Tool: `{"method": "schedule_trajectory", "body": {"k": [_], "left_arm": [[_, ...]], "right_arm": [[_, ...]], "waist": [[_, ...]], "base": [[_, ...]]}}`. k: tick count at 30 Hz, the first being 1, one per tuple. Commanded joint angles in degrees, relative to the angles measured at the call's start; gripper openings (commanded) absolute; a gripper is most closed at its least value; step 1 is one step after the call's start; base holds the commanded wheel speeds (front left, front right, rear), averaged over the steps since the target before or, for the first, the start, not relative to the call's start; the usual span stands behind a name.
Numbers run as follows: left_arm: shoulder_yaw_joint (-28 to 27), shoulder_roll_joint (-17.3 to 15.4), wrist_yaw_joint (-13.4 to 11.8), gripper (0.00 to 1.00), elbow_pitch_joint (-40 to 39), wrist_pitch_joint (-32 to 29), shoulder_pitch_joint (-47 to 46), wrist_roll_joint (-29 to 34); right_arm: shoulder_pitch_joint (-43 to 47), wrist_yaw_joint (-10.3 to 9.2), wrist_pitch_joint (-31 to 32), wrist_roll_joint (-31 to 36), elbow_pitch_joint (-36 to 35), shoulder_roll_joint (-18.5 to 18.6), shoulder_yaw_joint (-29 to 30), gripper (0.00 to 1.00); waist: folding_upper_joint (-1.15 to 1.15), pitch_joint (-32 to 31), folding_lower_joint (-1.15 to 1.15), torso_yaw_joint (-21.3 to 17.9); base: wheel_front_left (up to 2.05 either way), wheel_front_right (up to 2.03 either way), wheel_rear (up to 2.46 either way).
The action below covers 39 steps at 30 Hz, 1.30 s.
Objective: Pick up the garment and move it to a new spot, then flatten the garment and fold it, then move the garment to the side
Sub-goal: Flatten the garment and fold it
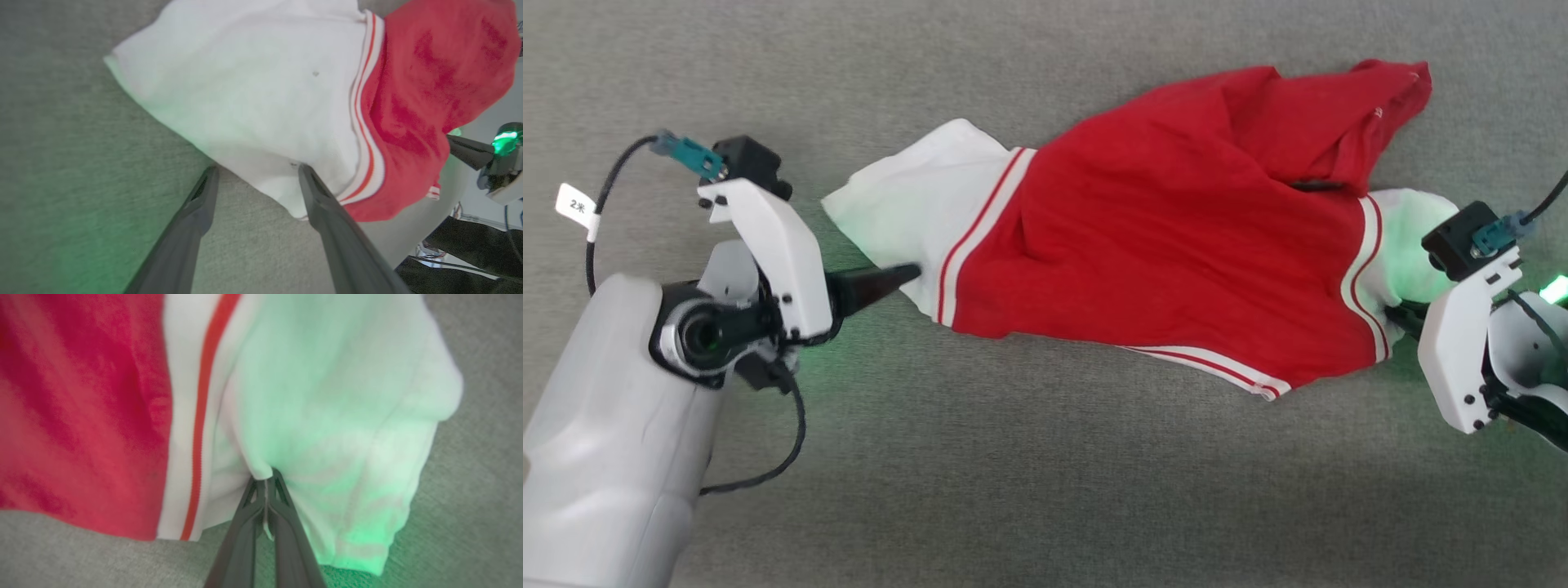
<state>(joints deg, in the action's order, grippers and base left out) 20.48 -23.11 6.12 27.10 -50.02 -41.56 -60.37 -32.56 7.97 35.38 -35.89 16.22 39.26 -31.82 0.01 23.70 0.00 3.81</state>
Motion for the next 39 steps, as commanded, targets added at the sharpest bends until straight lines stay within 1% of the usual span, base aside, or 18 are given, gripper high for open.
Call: {"method": "schedule_trajectory", "body": {"k": [1, 4, 6, 8, 9, 10, 11, 12, 16, 23, 29, 35, 39], "left_arm": [[0.28, 1.52, 0.11, 1.0, 1.14, -0.67, -0.05, -0.97], [0.18, 3.49, 0.32, 1.0, 3.63, -2.3, -0.63, -3.47], [0.97, 4.02, 0.59, 1.0, 4.93, -3.37, -0.78, -4.06], [1.44, 4.67, 0.68, 1.0, 5.89, -3.05, -0.72, -4.23], [1.52, 4.75, 0.67, 0.86, 6.64, -2.43, -0.89, -3.9], [1.86, 4.83, 0.76, 0.44, 7.21, -2.04, -1.06, -3.42], [2.13, 5.03, 0.89, 0.16, 7.84, -1.55, -1.08, -3.27], [2.17, 5.28, 0.98, 0.0, 8.48, -1.32, -1.03, -3.44], [2.26, 4.93, 1.14, 0.0, 10.09, 0.8, -1.55, -3.09], [-0.16, 3.71, 1.2, 0.0, 10.4, 6.95, -2.57, -5.15], [-1.07, 2.31, 1.27, 0.0, 7.01, 10.26, -1.0, -7.85], [-1.15, 0.88, 1.28, 0.0, 3.02, 11.36, 0.8, -9.81], [-1.14, -0.16, 1.29, 0.0, -1.69, 12.29, 3.11, -11.64]], "right_arm": [[1.93, -0.91, 0.76, 0.64, 3.94, -1.69, -2.44, 0.0], [1.32, -0.97, 0.4, 0.67, 4.46, -2.02, -3.03, 0.0], [1.05, -0.97, 0.2, 0.48, 4.73, -2.18, -3.47, 0.0], [0.8, -0.97, -0.16, 0.26, 4.76, -2.28, -3.76, 0.0], [0.58, -0.97, -0.47, 0.17, 4.8, -2.37, -3.83, 0.0], [0.38, -0.97, -0.67, 0.16, 4.84, -2.42, -3.97, 0.0], [0.25, -0.97, -0.84, 0.06, 4.85, -2.55, -4.1, 0.0], [0.17, -0.97, -0.97, -0.1, 4.89, -2.65, -4.27, 0.0], [0.13, -0.9, -1.62, -0.53, 5.2, -2.8, -4.72, 0.0], [1.29, -0.74, -4.0, -1.21, 5.64, -2.98, -3.18, 0.0], [2.91, -0.61, -5.37, -1.6, 5.65, -2.89, -1.8, 0.0], [3.69, -0.49, -6.66, -1.85, 4.95, -2.78, 0.04, 0.0], [3.86, -0.5, -8.96, -1.78, 3.08, -2.78, 3.16, 0.0]], "waist": [[-0.01, 0.82, 0.0, -0.6], [-0.01, 1.41, 0.0, -1.04], [-0.01, 1.55, 0.0, -1.26], [-0.01, 1.57, 0.0, -1.41], [-0.01, 1.53, 0.0, -1.49], [-0.01, 1.45, 0.0, -1.56], [-0.01, 1.32, 0.0, -1.64], [-0.01, 1.17, 0.0, -1.72], [-0.01, 0.47, 0.0, -1.88], [-0.01, -1.57, 0.0, -1.68], [-0.01, -3.85, 0.0, -1.42], [-0.01, -5.57, 0.0, -1.32], [-0.01, -6.59, 0.0, -1.44]], "base": [[0.0, 0.0, 0.0], [0.0, 0.0, 0.0], [0.0, 0.0, 0.0], [0.0, 0.0, 0.0], [0.0, 0.0, 0.0], [0.0, 0.0, 0.0], [0.0, 0.0, 0.0], [0.0, 0.0, 0.0], [0.0, 0.0, 0.0], [0.0, 0.0, 0.0], [0.0, 0.0, 0.0], [0.0, 0.0, 0.0], [0.0, 0.0, 0.0]]}}
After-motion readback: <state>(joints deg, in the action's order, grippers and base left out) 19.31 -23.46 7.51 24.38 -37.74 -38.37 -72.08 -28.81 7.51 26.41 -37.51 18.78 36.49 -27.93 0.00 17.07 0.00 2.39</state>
